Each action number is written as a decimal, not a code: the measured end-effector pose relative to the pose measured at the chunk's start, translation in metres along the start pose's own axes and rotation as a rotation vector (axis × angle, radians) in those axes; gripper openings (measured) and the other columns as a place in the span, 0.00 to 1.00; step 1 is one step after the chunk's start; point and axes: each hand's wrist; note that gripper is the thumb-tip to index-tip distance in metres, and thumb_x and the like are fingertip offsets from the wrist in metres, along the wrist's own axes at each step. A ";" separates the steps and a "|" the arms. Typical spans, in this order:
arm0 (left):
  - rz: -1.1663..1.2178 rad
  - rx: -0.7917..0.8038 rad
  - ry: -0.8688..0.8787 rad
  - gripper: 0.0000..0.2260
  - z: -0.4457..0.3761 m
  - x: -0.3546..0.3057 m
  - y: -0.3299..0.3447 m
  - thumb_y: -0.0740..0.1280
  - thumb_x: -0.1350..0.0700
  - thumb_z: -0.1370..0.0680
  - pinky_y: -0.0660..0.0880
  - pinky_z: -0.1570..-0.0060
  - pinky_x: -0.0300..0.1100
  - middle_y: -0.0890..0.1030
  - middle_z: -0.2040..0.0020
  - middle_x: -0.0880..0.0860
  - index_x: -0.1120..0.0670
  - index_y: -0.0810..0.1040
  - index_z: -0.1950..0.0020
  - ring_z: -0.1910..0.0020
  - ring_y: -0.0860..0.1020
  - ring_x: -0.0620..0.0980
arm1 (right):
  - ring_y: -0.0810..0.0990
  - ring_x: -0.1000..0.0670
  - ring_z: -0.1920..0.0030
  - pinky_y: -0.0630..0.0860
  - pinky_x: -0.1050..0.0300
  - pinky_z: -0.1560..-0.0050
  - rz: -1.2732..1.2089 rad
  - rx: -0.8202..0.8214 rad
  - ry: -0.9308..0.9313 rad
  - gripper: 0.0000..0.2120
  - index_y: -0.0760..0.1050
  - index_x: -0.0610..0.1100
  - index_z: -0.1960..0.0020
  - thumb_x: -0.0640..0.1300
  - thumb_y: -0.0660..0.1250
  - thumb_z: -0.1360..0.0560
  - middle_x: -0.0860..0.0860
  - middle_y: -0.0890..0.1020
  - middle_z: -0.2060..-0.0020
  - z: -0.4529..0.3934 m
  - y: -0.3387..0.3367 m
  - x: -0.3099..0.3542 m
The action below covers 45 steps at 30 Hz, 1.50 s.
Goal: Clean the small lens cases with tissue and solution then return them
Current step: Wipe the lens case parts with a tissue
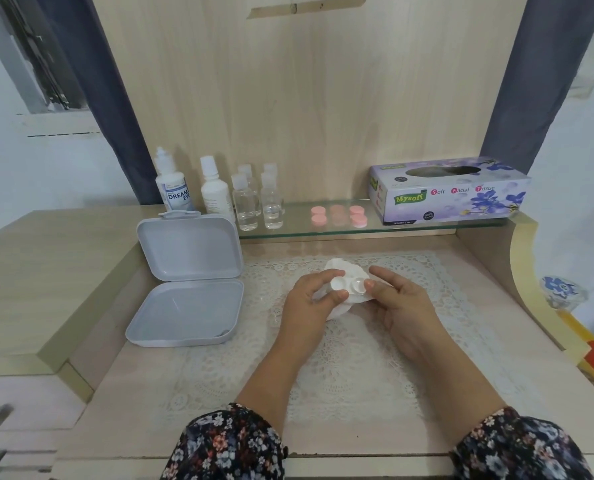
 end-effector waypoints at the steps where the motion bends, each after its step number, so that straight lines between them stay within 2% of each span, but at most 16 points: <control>1: -0.001 -0.005 -0.001 0.14 0.000 -0.001 0.000 0.71 0.60 0.25 0.72 0.48 0.28 0.77 0.42 0.45 0.41 0.80 0.49 0.42 0.75 0.38 | 0.85 0.44 0.54 0.83 0.55 0.57 -0.014 0.024 0.019 0.19 0.71 0.34 0.35 0.33 0.67 0.25 0.38 0.83 0.50 0.000 0.001 0.000; 5: -0.037 -0.027 0.015 0.13 0.000 -0.001 -0.001 0.71 0.61 0.26 0.70 0.49 0.26 0.76 0.41 0.48 0.42 0.80 0.50 0.43 0.74 0.40 | 0.85 0.45 0.58 0.81 0.56 0.63 0.026 0.003 0.017 0.18 0.73 0.36 0.37 0.34 0.68 0.26 0.39 0.84 0.54 0.000 0.003 -0.001; 7: -0.047 -0.025 0.022 0.13 0.000 -0.001 -0.001 0.71 0.62 0.26 0.69 0.49 0.24 0.75 0.40 0.50 0.43 0.80 0.50 0.43 0.74 0.40 | 0.84 0.45 0.60 0.82 0.55 0.61 0.059 -0.050 -0.032 0.17 0.75 0.38 0.39 0.34 0.70 0.28 0.40 0.85 0.56 -0.001 0.001 -0.002; 10: -0.075 -0.021 0.025 0.12 -0.001 -0.001 0.001 0.72 0.62 0.27 0.67 0.50 0.21 0.75 0.40 0.52 0.45 0.81 0.50 0.43 0.72 0.37 | 0.84 0.45 0.56 0.82 0.56 0.54 0.059 -0.056 -0.064 0.16 0.76 0.39 0.41 0.33 0.70 0.28 0.41 0.85 0.56 -0.003 -0.001 -0.004; 15: -0.066 -0.028 0.015 0.12 -0.002 0.000 0.000 0.72 0.61 0.26 0.68 0.50 0.21 0.74 0.40 0.52 0.47 0.81 0.48 0.44 0.72 0.37 | 0.83 0.44 0.57 0.79 0.52 0.54 0.162 -0.067 -0.094 0.13 0.78 0.38 0.44 0.34 0.71 0.28 0.42 0.85 0.57 -0.004 -0.003 -0.007; 20: -0.037 -0.036 -0.004 0.13 -0.001 -0.003 0.000 0.70 0.62 0.25 0.69 0.54 0.22 0.75 0.41 0.51 0.44 0.80 0.49 0.46 0.74 0.40 | 0.83 0.45 0.54 0.80 0.51 0.51 0.187 -0.163 -0.214 0.05 0.81 0.39 0.50 0.36 0.68 0.25 0.42 0.85 0.55 -0.002 -0.004 -0.004; 23: -0.052 -0.018 0.001 0.14 -0.001 -0.003 -0.001 0.70 0.61 0.25 0.71 0.49 0.28 0.76 0.43 0.48 0.41 0.80 0.49 0.45 0.75 0.44 | 0.82 0.50 0.57 0.80 0.60 0.56 0.370 -0.146 -0.304 0.04 0.82 0.43 0.54 0.36 0.68 0.25 0.49 0.85 0.60 -0.004 -0.005 0.008; 26: -0.049 -0.007 0.014 0.15 0.000 -0.002 0.000 0.70 0.61 0.25 0.73 0.46 0.37 0.79 0.46 0.45 0.40 0.80 0.50 0.48 0.77 0.45 | 0.81 0.57 0.60 0.78 0.60 0.55 0.550 -0.042 -0.334 0.07 0.82 0.47 0.55 0.41 0.66 0.22 0.54 0.85 0.62 -0.004 0.002 0.020; 28: -0.051 0.010 0.027 0.16 0.001 -0.002 -0.001 0.70 0.61 0.25 0.75 0.46 0.38 0.81 0.51 0.42 0.38 0.80 0.50 0.49 0.78 0.45 | 0.80 0.62 0.62 0.76 0.62 0.56 0.780 0.015 -0.352 0.07 0.81 0.50 0.52 0.43 0.65 0.22 0.57 0.85 0.62 -0.004 0.005 0.029; 30: -0.054 0.026 0.035 0.17 0.001 -0.004 -0.001 0.70 0.61 0.25 0.74 0.46 0.36 0.82 0.56 0.38 0.36 0.80 0.52 0.51 0.79 0.44 | 0.78 0.65 0.62 0.73 0.66 0.59 1.078 0.123 -0.390 0.07 0.80 0.52 0.50 0.41 0.67 0.24 0.58 0.84 0.60 -0.005 0.008 0.040; 33: -0.050 0.045 0.042 0.20 0.002 -0.006 -0.002 0.70 0.61 0.25 0.74 0.47 0.35 0.81 0.59 0.36 0.33 0.81 0.56 0.54 0.78 0.39 | 0.79 0.60 0.57 0.71 0.71 0.59 1.439 0.294 -0.435 0.11 0.79 0.52 0.49 0.38 0.69 0.27 0.59 0.82 0.58 -0.006 0.017 0.053; 35: -0.055 0.044 0.040 0.22 0.002 -0.006 -0.002 0.70 0.61 0.25 0.74 0.47 0.36 0.80 0.60 0.36 0.30 0.81 0.59 0.55 0.77 0.39 | 0.80 0.55 0.56 0.75 0.63 0.56 1.563 0.343 -0.479 0.09 0.80 0.48 0.49 0.39 0.69 0.27 0.55 0.82 0.59 -0.007 0.024 0.056; 37: -0.063 0.012 0.049 0.21 0.002 -0.005 -0.002 0.71 0.60 0.26 0.73 0.47 0.37 0.81 0.57 0.40 0.29 0.80 0.58 0.53 0.76 0.41 | 0.80 0.53 0.58 0.78 0.54 0.55 1.551 0.334 -0.493 0.07 0.79 0.48 0.51 0.39 0.68 0.28 0.55 0.81 0.61 -0.007 0.028 0.056; 40: -0.082 -0.049 0.036 0.16 0.002 -0.005 -0.002 0.72 0.58 0.26 0.70 0.47 0.35 0.79 0.49 0.51 0.34 0.80 0.54 0.48 0.75 0.44 | 0.79 0.52 0.62 0.78 0.55 0.61 1.392 0.234 -0.427 0.08 0.76 0.48 0.54 0.37 0.67 0.29 0.54 0.80 0.64 -0.006 0.031 0.051; 42: -0.110 -0.066 0.020 0.14 0.002 -0.005 -0.002 0.71 0.57 0.26 0.69 0.48 0.30 0.77 0.47 0.52 0.35 0.79 0.52 0.49 0.73 0.37 | 0.79 0.51 0.64 0.76 0.57 0.67 1.256 0.106 -0.340 0.09 0.75 0.48 0.55 0.36 0.68 0.30 0.50 0.80 0.64 -0.008 0.031 0.045; 45: -0.128 -0.078 0.028 0.14 0.001 -0.003 -0.003 0.71 0.57 0.26 0.66 0.53 0.20 0.75 0.46 0.52 0.36 0.79 0.51 0.52 0.71 0.30 | 0.80 0.48 0.67 0.81 0.51 0.63 1.060 -0.071 -0.184 0.09 0.74 0.45 0.54 0.36 0.71 0.32 0.44 0.81 0.62 -0.009 0.032 0.035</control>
Point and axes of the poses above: each hand's wrist, its own z-axis away from the middle knuckle, its own y-axis out of the palm, x = y × z
